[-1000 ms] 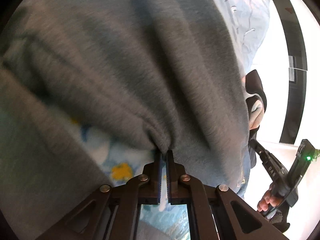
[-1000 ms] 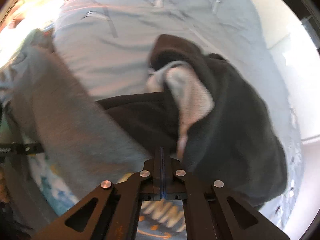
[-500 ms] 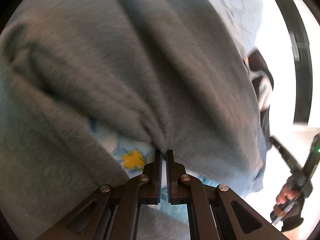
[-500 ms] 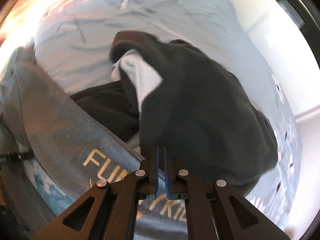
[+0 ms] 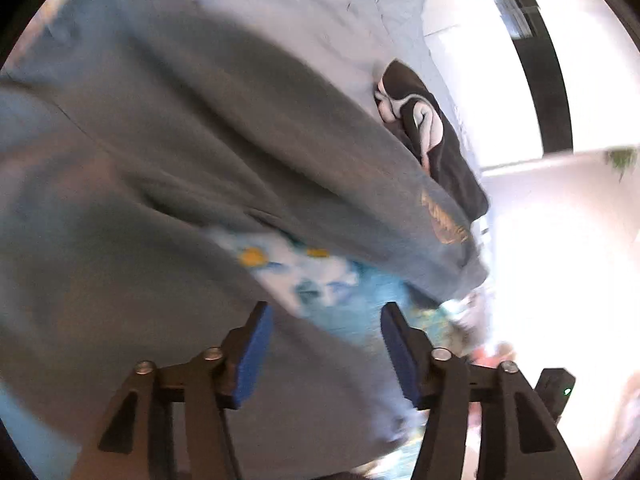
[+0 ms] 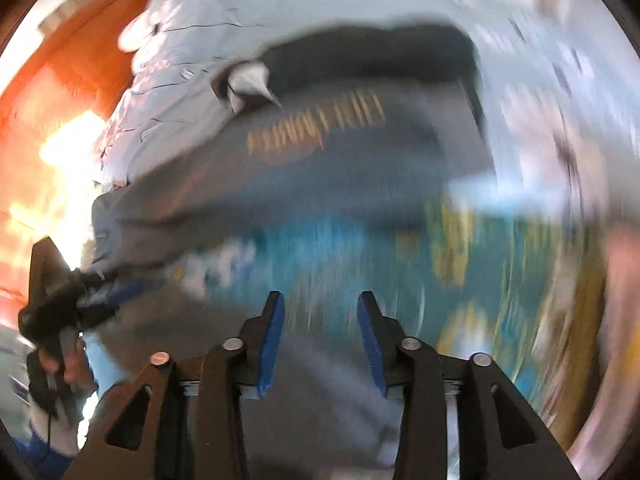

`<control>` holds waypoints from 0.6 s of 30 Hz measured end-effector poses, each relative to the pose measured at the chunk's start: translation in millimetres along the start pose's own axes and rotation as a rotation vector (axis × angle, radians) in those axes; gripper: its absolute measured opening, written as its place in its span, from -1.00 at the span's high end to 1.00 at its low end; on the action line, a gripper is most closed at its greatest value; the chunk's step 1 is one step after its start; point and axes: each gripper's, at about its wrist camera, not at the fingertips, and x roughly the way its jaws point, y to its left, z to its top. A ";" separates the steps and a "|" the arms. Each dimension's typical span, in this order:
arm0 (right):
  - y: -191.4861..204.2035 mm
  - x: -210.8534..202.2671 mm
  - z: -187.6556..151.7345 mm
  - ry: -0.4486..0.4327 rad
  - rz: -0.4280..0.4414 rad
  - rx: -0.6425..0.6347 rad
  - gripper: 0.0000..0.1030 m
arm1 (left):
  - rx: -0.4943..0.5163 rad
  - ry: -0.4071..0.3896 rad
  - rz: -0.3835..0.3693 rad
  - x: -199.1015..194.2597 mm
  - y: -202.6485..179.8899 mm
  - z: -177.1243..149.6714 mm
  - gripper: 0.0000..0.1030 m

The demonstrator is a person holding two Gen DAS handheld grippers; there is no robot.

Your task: Fold clothes

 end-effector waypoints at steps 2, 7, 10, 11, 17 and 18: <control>-5.4 14.9 -31.1 0.054 -0.068 -0.029 0.15 | 0.032 -0.022 0.059 -35.6 16.2 -10.2 -0.20; 5.2 34.5 -53.0 0.070 -0.128 -0.253 0.15 | -0.014 -0.099 0.096 -85.1 64.1 -17.8 -0.20; 8.6 48.1 -56.6 0.101 -0.147 -0.382 0.15 | -0.004 -0.142 0.127 -114.4 82.0 -18.5 -0.20; 9.7 55.5 -58.1 0.115 -0.151 -0.419 0.16 | -0.004 -0.145 0.138 -118.0 83.9 -20.0 -0.21; 10.1 78.6 -68.6 0.165 -0.217 -0.615 0.61 | -0.012 -0.155 0.191 -131.9 93.6 -24.6 -0.21; 8.4 80.0 -69.2 0.170 -0.227 -0.629 0.74 | -0.017 -0.155 0.195 -131.2 94.5 -23.9 -0.21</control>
